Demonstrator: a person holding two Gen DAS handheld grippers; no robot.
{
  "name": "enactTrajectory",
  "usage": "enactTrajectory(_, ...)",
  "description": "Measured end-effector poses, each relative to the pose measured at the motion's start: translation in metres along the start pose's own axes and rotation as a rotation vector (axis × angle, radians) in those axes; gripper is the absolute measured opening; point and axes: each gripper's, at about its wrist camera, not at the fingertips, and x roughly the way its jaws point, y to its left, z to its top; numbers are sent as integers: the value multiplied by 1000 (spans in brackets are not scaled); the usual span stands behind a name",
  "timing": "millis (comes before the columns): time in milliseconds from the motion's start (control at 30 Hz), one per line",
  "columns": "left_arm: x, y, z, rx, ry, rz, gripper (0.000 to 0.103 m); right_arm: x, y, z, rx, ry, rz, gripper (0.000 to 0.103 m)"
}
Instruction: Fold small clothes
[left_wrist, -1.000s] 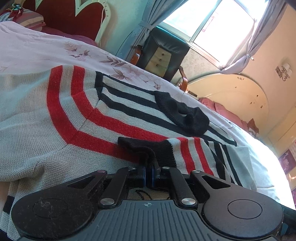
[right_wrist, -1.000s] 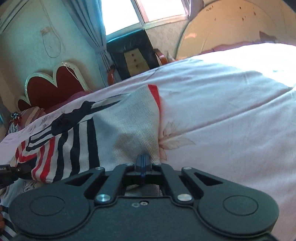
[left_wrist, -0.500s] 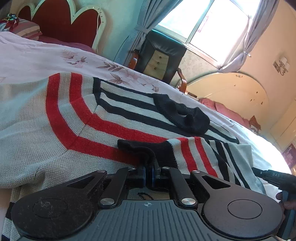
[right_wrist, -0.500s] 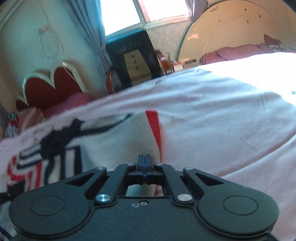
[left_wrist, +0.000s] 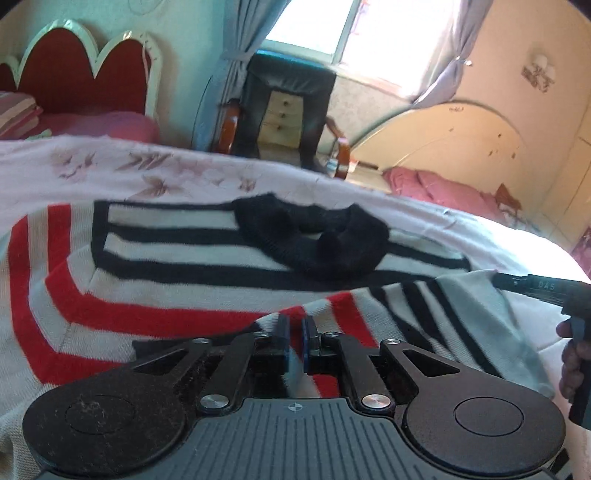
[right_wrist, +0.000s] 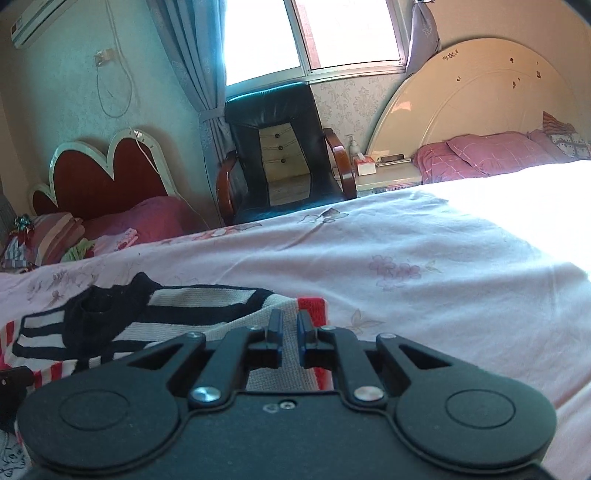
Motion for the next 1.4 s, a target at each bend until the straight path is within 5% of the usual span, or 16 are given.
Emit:
enactTrajectory(167, -7, 17, -9, -79, -18, -23, 5, 16, -17, -3, -13, 70, -114, 5)
enactTrajectory(267, -13, -9, -4, -18, -63, -4, 6, -7, -15, -6, 0, 23, -87, 9)
enactTrajectory(367, -1, -49, 2, 53, -51, -85, 8, -28, 12, -16, -42, -12, 26, 13)
enactTrajectory(433, 6, -76, -1, 101, -37, -135, 41, -31, 38, -27, -106, -5, 79, 13)
enactTrajectory(467, 7, -86, -3, 122, -48, -138, 74, -29, 49, -32, -131, 16, 100, 13)
enactTrajectory(500, 8, -92, -7, 142, -55, -136, 82, -27, 57, -36, -149, 33, 111, 13)
enactTrajectory(700, -10, -60, -23, 174, -45, -31, 82, -34, 45, -47, -175, 53, 40, 0)
enactTrajectory(767, -21, -40, -28, 177, -50, -3, 82, -40, 35, -47, -173, 49, -33, 0)
enactTrajectory(867, -31, -39, -27, 198, -42, 2, 82, -40, 28, -51, -168, 55, -27, 1)
enactTrajectory(1000, -56, -36, -27, 174, -87, 23, 82, -58, 46, -43, -174, 7, -24, 24)
enactTrajectory(1067, -48, -22, -33, 130, -13, 28, 82, -66, 54, -47, -178, 10, -5, 26)
enactTrajectory(1167, -68, -1, -37, 78, -45, 23, 82, -56, 63, -63, -215, 113, -11, 26)
enactTrajectory(1400, -169, 126, -73, -258, -219, 163, 81, -103, 54, -62, -87, 40, 26, 24)
